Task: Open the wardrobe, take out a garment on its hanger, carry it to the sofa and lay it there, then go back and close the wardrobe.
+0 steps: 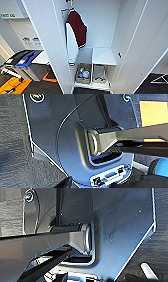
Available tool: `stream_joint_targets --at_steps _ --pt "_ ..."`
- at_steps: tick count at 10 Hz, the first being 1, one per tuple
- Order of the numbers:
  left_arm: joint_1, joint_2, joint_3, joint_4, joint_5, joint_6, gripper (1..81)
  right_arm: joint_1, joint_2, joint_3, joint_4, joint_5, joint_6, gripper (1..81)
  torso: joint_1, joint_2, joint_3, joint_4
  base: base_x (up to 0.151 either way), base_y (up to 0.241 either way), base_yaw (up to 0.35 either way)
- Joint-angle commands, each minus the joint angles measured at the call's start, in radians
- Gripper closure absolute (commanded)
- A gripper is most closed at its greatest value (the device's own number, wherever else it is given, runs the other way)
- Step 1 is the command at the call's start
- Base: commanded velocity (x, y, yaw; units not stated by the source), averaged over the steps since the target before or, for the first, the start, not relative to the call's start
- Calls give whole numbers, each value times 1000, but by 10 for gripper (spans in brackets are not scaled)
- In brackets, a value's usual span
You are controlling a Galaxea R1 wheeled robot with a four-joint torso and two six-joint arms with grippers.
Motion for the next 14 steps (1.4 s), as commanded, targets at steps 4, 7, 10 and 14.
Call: stream_joint_targets --at_steps 4,7,10,14 --pt "-32 -12 -5 -5 33 -7 10 24 21 15 -16 -77 -11 10 3 1 0 0 106 0 0" --pt "-32 -12 -3 -5 33 -7 10 27 21 12 -17 -77 -11 10 4 1 0 0 0 0 0" --pt "-32 -12 -5 -5 33 -7 10 26 21 11 -19 -77 -12 10 2 1 0 0 53 0 0" --pt "-32 -12 -3 -5 33 -7 10 24 21 11 -19 -77 -12 10 2 1 0 0 82 0 0"
